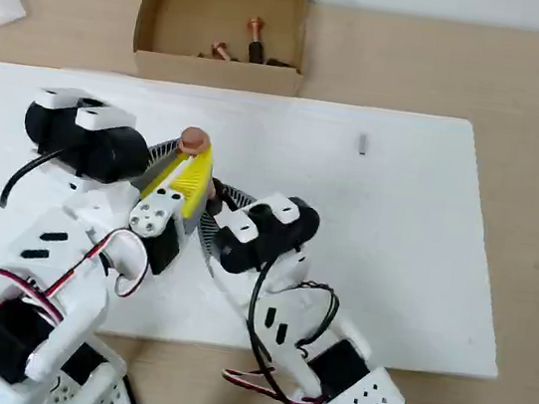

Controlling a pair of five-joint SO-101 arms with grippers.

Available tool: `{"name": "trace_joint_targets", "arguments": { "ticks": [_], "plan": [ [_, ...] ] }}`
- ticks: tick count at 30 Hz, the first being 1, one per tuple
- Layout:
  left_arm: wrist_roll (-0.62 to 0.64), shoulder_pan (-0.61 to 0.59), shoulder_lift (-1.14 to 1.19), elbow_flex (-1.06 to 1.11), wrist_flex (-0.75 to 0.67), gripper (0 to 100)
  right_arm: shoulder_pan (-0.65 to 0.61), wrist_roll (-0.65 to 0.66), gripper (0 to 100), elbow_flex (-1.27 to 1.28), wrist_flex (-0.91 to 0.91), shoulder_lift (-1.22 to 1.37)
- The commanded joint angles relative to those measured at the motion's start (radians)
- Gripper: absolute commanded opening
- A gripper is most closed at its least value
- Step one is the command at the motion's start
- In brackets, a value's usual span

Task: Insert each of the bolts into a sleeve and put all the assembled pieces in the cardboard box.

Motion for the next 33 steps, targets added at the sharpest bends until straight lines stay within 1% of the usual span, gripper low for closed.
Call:
{"name": "trace_joint_targets", "arguments": {
  "ticks": [1, 8, 13, 21, 26, 29, 33],
  "plan": [
    [-0.003, 0.008, 0.004, 0.014, -0.048, 1, -0.015, -0.006, 0.9, -0.012, -0.032, -0.018],
    [-0.006, 0.005, 0.004, 0.037, -0.055, 1, -0.013, -0.006, 0.9, -0.012, -0.031, -0.018],
    [-0.054, 0.005, 0.004, 0.037, -0.055, 1, -0.013, -0.006, 0.9, -0.010, -0.031, -0.018],
    [-0.054, -0.011, 0.004, 0.037, -0.055, 1, -0.013, -0.006, 0.9, -0.012, -0.031, -0.018],
    [-0.052, -0.077, 0.005, 0.083, -0.146, 1, -0.015, -0.006, 0.9, -0.012, -0.031, -0.018],
    [-0.046, -0.077, 0.005, 0.101, -0.158, 1, -0.015, -0.006, 0.9, -0.012, -0.031, -0.018],
    [-0.044, -0.043, 0.005, 0.098, -0.147, 1, -0.015, -0.006, 0.9, -0.008, -0.031, -0.018]
  ]
}}
